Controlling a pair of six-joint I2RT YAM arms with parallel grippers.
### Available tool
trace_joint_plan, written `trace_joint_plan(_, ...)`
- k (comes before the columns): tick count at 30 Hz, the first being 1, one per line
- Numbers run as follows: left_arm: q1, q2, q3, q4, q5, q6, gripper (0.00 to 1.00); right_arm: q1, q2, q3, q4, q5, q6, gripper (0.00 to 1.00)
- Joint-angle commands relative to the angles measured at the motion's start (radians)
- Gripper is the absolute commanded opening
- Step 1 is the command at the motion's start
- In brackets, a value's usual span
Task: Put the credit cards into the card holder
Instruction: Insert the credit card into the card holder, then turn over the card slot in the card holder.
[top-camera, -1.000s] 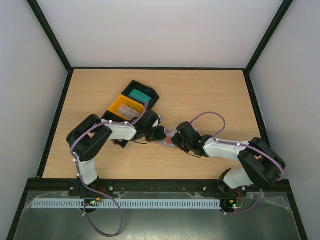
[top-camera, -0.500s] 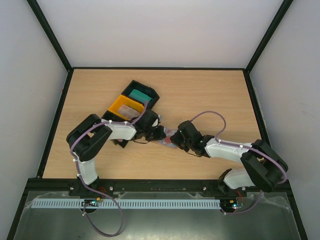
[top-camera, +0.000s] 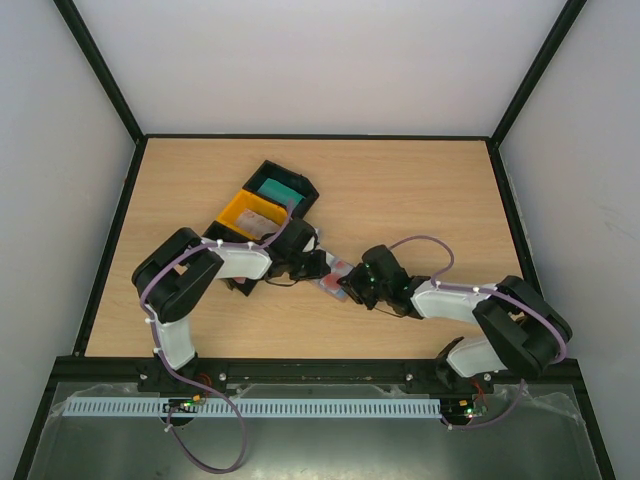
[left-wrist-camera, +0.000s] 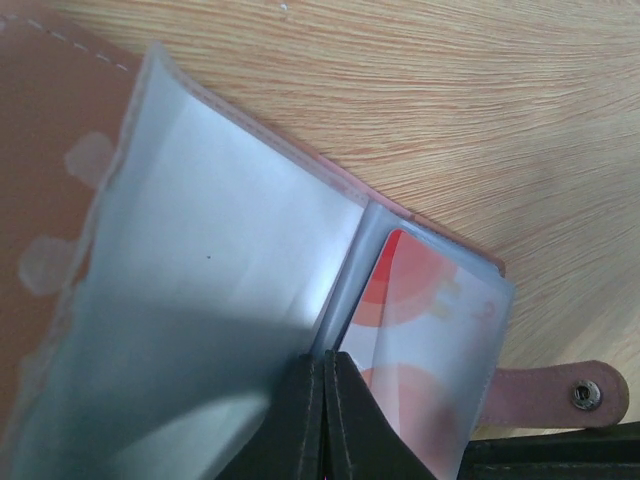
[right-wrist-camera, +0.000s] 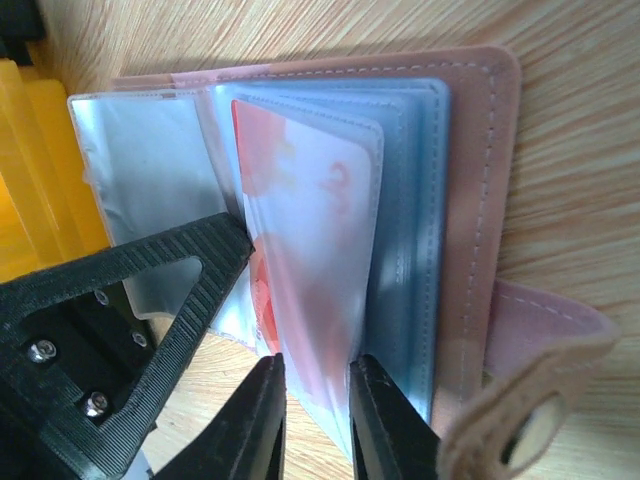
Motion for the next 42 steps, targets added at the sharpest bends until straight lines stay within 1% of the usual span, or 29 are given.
trace_joint_plan(1, 0.011, 0.052, -0.048, -0.152, -0.089, 0.016, 0.02, 0.002, -0.008, 0.000, 0.011, -0.004, 0.040, 0.21)
trace_joint_plan(5, 0.011, 0.056, -0.049, -0.153, -0.089, 0.017, 0.02, 0.001, -0.007, 0.006, -0.063, 0.059, 0.004, 0.25)
trace_joint_plan(13, 0.010, 0.061, -0.045, -0.155, -0.092, 0.016, 0.02, 0.000, 0.002, 0.011, -0.101, 0.093, -0.047, 0.29)
trace_joint_plan(16, 0.009, 0.061, -0.043, -0.154, -0.087, 0.016, 0.02, 0.001, 0.009, 0.003, -0.044, 0.090, -0.060, 0.29)
trace_joint_plan(20, 0.005, 0.059, -0.045, -0.155, -0.082, 0.014, 0.02, 0.001, 0.038, 0.001, 0.075, 0.056, -0.086, 0.26)
trace_joint_plan(25, 0.001, 0.054, -0.048, -0.155, -0.076, 0.013, 0.02, 0.001, 0.004, -0.035, 0.181, 0.108, -0.088, 0.24)
trace_joint_plan(28, -0.002, 0.049, -0.049, -0.152, -0.067, 0.012, 0.02, 0.000, -0.010, -0.031, 0.199, 0.134, -0.102, 0.24)
trace_joint_plan(30, -0.003, 0.044, -0.049, -0.150, -0.063, 0.009, 0.02, 0.000, -0.002, -0.010, 0.174, 0.152, -0.122, 0.21)
trace_joint_plan(33, -0.003, 0.034, -0.051, -0.153, -0.057, 0.011, 0.02, -0.003, 0.017, 0.012, 0.130, 0.171, -0.152, 0.15)
trace_joint_plan(40, -0.002, -0.004, -0.049, -0.159, -0.046, 0.012, 0.03, -0.008, 0.082, 0.061, 0.035, 0.168, -0.211, 0.06)
trace_joint_plan(42, -0.003, -0.021, -0.046, -0.166, -0.043, 0.012, 0.04, -0.009, 0.101, 0.082, 0.002, 0.159, -0.232, 0.02)
